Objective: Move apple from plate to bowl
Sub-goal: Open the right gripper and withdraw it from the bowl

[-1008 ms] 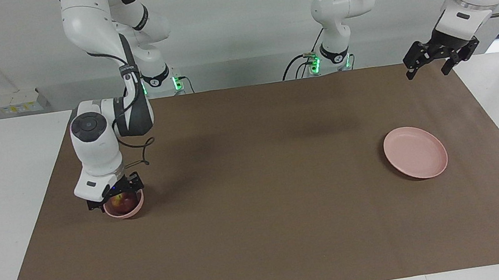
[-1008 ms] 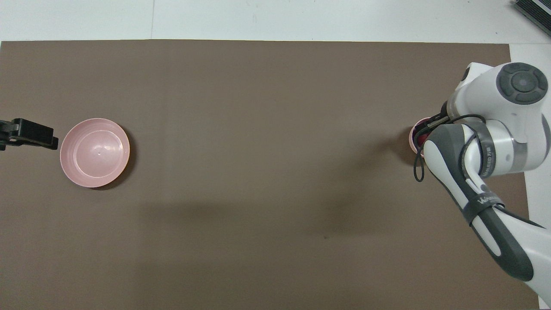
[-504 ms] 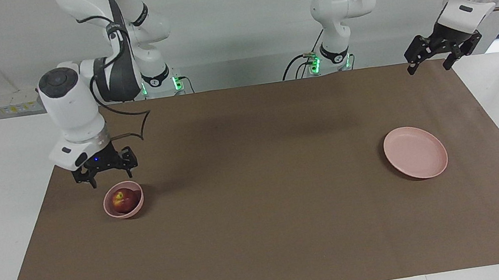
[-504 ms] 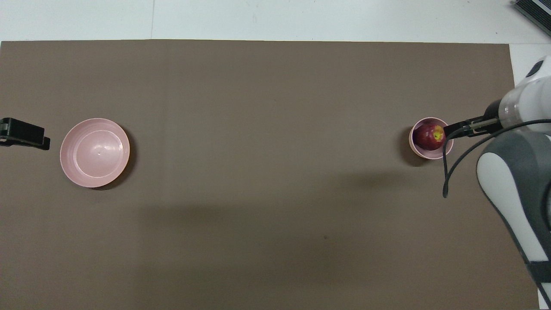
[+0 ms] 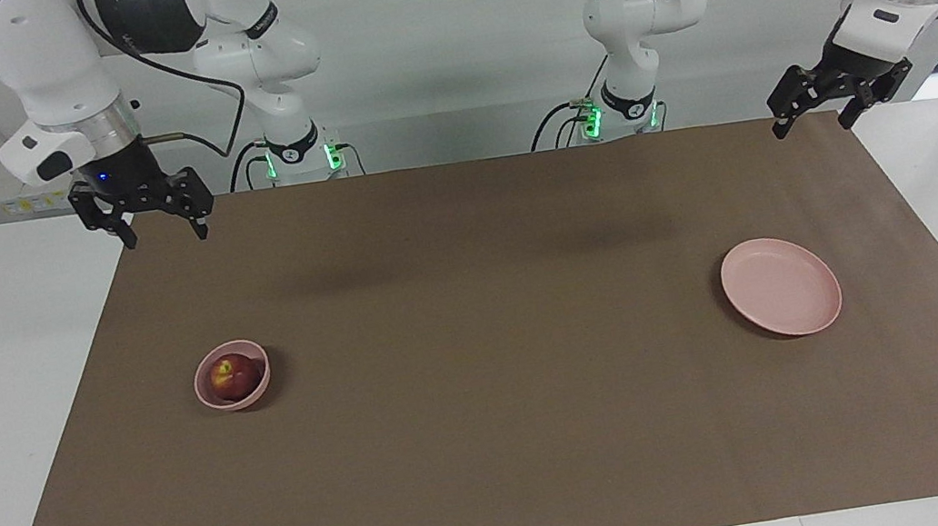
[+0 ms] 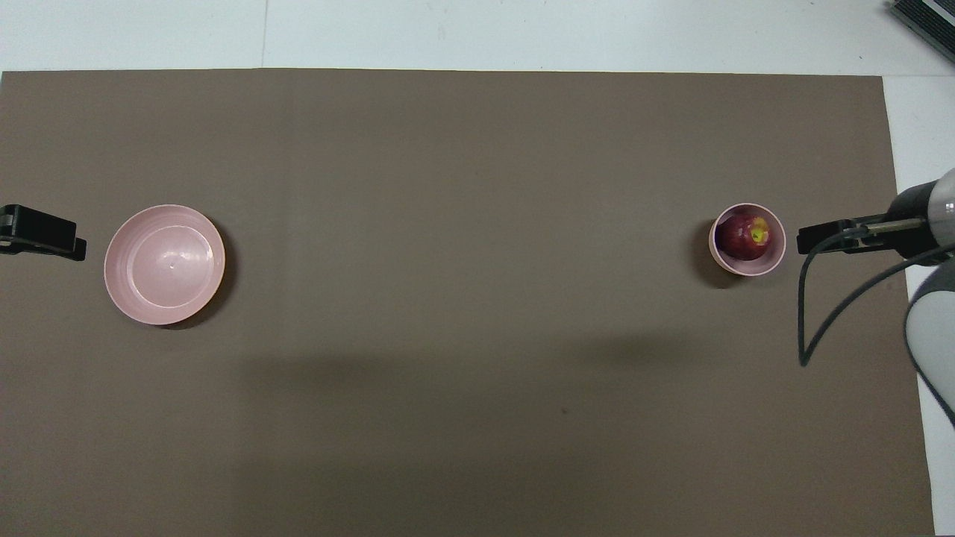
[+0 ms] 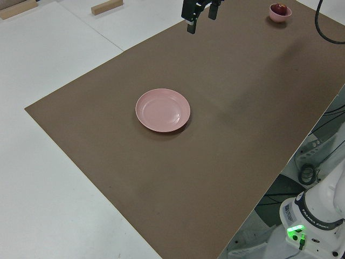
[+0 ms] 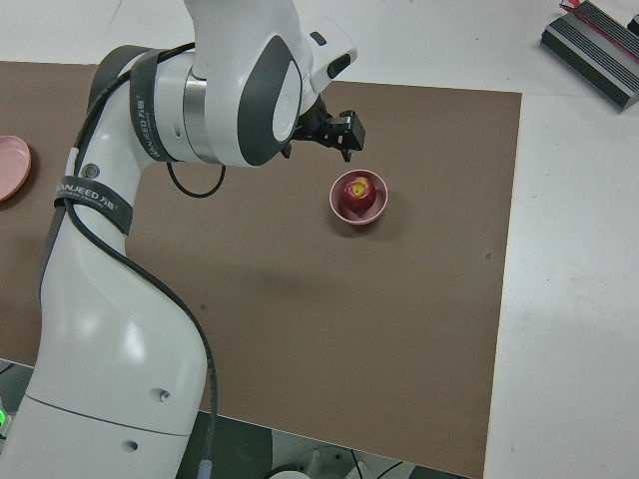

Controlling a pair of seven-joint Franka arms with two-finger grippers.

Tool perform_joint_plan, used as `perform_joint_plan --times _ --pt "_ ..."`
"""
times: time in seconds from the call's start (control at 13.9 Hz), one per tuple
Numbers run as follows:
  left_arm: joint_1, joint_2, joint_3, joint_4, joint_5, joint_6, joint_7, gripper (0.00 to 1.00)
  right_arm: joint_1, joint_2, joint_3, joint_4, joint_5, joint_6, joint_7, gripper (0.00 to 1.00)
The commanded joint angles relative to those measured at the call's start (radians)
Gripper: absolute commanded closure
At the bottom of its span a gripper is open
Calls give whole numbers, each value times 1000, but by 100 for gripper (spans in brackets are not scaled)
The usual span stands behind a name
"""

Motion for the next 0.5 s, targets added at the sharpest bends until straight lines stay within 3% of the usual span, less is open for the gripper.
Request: perform_joint_plan --times 0.0,0.43 --pt "-13 4 11 15 7 -20 5 0 -22 2 5 54 4 -66 22 0" --pt "-11 4 11 15 7 -20 5 0 7 -59 38 34 7 -158 129 0"
